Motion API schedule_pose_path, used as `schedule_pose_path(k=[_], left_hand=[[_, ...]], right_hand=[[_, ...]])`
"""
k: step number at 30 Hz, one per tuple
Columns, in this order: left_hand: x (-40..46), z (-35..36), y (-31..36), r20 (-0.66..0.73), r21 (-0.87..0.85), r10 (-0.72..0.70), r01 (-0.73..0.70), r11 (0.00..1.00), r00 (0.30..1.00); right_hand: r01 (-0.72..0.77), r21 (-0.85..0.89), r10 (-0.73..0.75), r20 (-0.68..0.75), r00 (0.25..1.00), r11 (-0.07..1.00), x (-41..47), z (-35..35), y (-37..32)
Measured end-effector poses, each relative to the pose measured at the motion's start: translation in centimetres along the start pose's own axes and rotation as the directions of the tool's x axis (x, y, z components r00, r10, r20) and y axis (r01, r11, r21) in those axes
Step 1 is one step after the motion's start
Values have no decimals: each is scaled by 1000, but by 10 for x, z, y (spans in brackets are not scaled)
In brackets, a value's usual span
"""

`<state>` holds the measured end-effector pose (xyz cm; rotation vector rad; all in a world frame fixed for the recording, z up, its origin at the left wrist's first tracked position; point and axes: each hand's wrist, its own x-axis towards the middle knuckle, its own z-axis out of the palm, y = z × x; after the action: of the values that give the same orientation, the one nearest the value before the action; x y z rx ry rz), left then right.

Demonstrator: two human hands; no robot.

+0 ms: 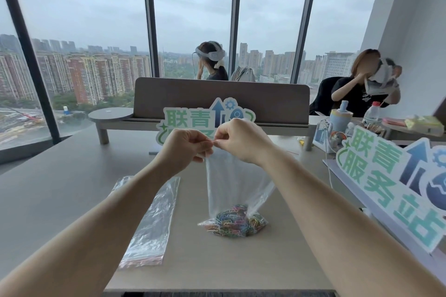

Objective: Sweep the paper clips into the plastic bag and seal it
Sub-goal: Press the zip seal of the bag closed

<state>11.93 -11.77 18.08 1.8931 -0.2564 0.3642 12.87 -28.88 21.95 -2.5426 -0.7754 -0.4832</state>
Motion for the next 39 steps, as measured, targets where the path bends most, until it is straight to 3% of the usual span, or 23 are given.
schedule_pose_path(k=[8,25,39], left_hand=[[1,1,0,-23,14,10,-9,1000,1000],[-3,4,0,-39,41,11,-10,999,999],[-6,6,2,-50,47,5,-3,999,999]], right_hand=[[-20,1,20,-33,999,1000,1,1,-1],[-83,75,78,66,995,994,4,-4,-5],[-62,-11,63,84,994,998,7,-1,-9]])
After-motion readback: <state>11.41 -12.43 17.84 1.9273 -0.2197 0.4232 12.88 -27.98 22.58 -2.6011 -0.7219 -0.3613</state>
